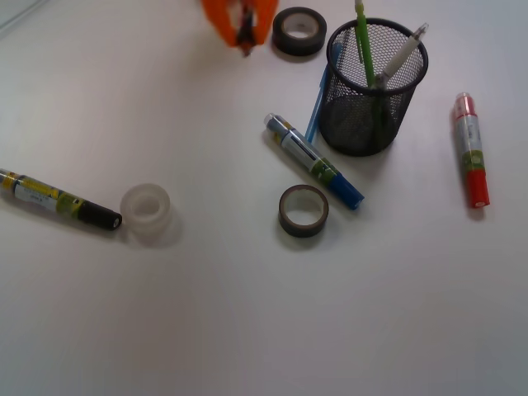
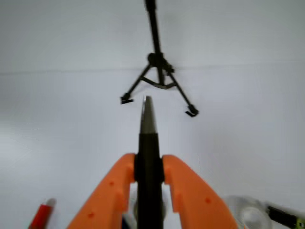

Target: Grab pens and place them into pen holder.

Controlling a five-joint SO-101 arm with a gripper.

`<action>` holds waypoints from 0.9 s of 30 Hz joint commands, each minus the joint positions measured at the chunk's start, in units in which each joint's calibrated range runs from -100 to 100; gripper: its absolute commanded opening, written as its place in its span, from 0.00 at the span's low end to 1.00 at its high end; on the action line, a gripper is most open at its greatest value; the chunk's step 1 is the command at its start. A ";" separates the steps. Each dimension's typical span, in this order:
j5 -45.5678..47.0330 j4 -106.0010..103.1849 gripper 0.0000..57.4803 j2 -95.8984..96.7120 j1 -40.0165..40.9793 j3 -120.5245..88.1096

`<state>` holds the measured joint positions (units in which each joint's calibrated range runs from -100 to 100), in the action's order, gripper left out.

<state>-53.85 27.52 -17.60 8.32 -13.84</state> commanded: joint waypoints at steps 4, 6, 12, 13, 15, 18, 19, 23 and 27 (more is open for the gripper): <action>-1.07 9.40 0.01 -10.67 13.32 0.16; -1.07 6.34 0.01 -12.45 15.71 -3.92; -0.78 -17.54 0.01 -16.79 20.12 -20.76; -0.68 -21.92 0.01 -17.55 20.50 -23.57; 0.63 -29.97 0.01 -19.17 20.87 -28.37; 2.20 -40.11 0.01 -21.97 20.95 -34.08; 2.39 -42.83 0.01 -22.99 20.87 -35.98; 4.49 -57.09 0.01 -26.82 21.10 -48.12; 5.91 -73.62 0.01 -26.73 21.69 -59.26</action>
<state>-49.11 -31.32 -42.60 28.89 -65.32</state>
